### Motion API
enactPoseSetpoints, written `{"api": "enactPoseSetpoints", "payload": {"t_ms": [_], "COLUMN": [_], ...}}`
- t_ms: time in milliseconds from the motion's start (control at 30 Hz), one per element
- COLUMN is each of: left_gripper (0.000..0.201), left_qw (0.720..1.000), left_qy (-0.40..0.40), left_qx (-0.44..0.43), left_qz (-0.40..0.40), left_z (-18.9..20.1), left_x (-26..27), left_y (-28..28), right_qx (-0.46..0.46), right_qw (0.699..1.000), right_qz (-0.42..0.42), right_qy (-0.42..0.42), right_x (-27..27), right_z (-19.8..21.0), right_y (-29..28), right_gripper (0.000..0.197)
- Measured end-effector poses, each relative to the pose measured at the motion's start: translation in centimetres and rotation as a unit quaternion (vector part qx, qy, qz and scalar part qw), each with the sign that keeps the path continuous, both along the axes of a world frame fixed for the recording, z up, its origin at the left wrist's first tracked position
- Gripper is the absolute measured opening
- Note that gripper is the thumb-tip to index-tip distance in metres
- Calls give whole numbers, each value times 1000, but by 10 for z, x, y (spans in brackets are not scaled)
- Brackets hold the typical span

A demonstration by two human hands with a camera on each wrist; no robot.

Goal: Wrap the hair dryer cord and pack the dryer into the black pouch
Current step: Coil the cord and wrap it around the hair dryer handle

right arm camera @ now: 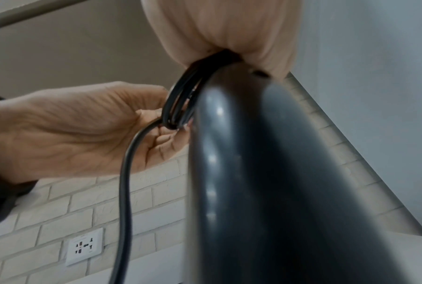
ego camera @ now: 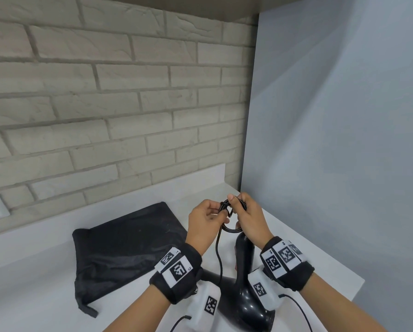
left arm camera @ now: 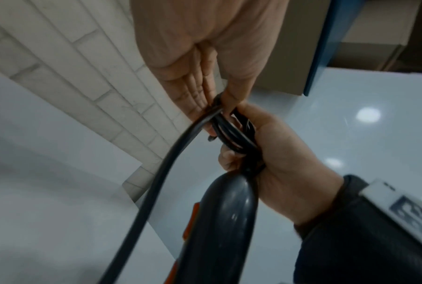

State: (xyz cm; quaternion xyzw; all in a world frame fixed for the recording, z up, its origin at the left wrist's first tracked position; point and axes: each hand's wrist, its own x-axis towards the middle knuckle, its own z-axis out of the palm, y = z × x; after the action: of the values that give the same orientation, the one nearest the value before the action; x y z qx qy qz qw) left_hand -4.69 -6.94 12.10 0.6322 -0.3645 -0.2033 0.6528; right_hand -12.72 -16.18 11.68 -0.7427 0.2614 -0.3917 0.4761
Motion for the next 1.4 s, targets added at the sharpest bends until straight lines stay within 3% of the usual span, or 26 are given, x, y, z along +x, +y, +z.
{"api": "enactPoseSetpoints", "payload": {"t_ms": [200,400,700,1067,1300,1400], "left_gripper": [7,7,9,13,19,12], "left_qw": [988,983,981,949,938,947], "left_qy": [123,136,147,263,266,208], "left_qx": [-7,8,36,60,102,137], "left_qz": [-94,-121,-120,-161,-198,-203], "left_z": [1,-2,-2,0,9,11], "left_x": [7,10,9,9,11,12], "left_y": [5,9,9,8,12,12], "right_qx": [1,61,99,206,104,66], "right_qw": [1000,997,993,973,993,996], "right_qz": [3,10,25,74,47,48], "right_qy": [17,-46,-51,-78,-42,-41], "right_x": [1,4,5,0,2,2], "right_z": [-2,-4,-4,5,2,1], "right_y": [-6,-6,-8,-5,-6,-5], "right_gripper": [32,32,29,32,33,35]}}
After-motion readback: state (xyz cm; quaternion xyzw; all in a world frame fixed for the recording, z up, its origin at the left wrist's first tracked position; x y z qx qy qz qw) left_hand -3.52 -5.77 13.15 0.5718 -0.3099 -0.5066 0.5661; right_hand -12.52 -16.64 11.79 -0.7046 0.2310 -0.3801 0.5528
